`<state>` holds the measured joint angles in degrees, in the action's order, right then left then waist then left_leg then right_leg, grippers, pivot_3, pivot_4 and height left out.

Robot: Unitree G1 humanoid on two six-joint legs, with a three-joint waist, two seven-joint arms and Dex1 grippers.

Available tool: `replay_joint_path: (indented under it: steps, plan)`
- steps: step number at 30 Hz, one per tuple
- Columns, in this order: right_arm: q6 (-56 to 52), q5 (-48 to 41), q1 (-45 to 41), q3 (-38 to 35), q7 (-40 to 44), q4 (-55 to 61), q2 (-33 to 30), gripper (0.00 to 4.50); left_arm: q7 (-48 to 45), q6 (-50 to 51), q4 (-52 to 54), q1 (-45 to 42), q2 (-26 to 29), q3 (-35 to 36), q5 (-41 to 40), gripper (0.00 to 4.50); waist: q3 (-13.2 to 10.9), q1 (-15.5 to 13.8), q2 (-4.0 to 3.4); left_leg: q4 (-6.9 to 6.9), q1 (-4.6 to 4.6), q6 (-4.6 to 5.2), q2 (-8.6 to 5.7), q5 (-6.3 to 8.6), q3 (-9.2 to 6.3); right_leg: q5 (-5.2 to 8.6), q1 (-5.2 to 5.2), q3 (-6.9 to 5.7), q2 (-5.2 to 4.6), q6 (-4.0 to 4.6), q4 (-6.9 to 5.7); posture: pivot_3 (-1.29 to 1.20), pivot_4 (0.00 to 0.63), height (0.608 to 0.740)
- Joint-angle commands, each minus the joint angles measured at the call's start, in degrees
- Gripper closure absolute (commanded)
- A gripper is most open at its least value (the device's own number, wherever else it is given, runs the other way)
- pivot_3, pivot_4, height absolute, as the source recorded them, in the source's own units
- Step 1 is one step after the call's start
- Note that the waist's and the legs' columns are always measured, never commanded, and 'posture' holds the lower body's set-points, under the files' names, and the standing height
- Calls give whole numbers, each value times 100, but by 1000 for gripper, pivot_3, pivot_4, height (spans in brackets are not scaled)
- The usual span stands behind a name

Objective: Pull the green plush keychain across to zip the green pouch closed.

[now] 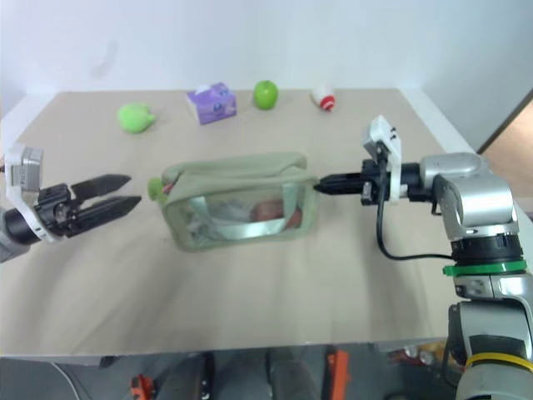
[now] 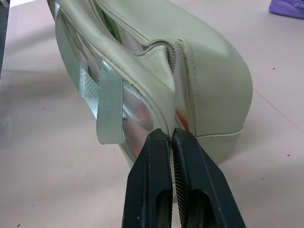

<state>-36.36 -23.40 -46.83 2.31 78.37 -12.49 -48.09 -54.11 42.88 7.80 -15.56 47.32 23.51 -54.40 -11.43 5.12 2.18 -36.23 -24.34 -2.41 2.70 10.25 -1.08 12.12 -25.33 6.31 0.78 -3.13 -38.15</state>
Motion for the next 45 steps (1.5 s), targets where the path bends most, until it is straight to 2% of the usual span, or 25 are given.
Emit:
replay_joint_path:
  steps: [1, 6, 15, 26, 30, 39, 45]
  plan:
    - [18, -92, 0, -126, 44, 239, -95, 4459, 282, -1, -431, -134, -132, 175, 71, 0, 0, 0, 0, 1, 1, 0, 0, 0, 0, 0, 0, 0, 0, 0, 0, 0, 150, 740]
    - [18, -97, 51, -132, 47, 303, -128, 4459, 471, 70, -766, -356, -270, -22, 213, 0, 0, -2, 1, -1, 1, 0, 2, 0, -1, -2, 1, -1, 2, 0, -1, 0, 150, 740]
    - [-34, -150, 123, -181, 9, 446, -142, 4459, 418, 144, -673, -504, -579, -504, 370, 0, 1, 1, 1, 1, 1, 0, 2, 0, -1, -3, 1, 0, 3, -1, -1, 0, 150, 740]
    - [-86, -249, 263, -270, -113, 618, -185, 4459, 461, -332, -1275, -978, -760, -1125, 1321, 0, 1, -1, 1, -1, 2, 0, 0, 0, -2, -7, 4, 1, 3, -4, -1, 0, 150, 740]
    - [-97, -264, 316, -299, -132, 669, -198, 4500, 432, -380, -1292, -1113, -923, -1083, 1310, 1125, 1, -1, 1, 0, 2, 0, 0, 0, -4, -15, 4, 1, 3, -18, -1, 0, 150, 740]
    - [-83, -323, 375, -299, -197, 704, -188, 4500, 399, -269, -1063, -1194, -1043, -921, 1103, 4228, 1, -1, 1, -2, 1, 0, -1, -1, -4, -15, 5, 2, 3, -17, -1, 0, 150, 740]
    - [-66, -316, 348, -243, -189, 667, -159, 4500, 427, -318, -1188, -1377, -832, -577, 1037, 4228, 1, -2, 1, -6, 0, 0, -2, -1, -5, -15, 7, 3, 3, -17, -1, 0, 150, 740]
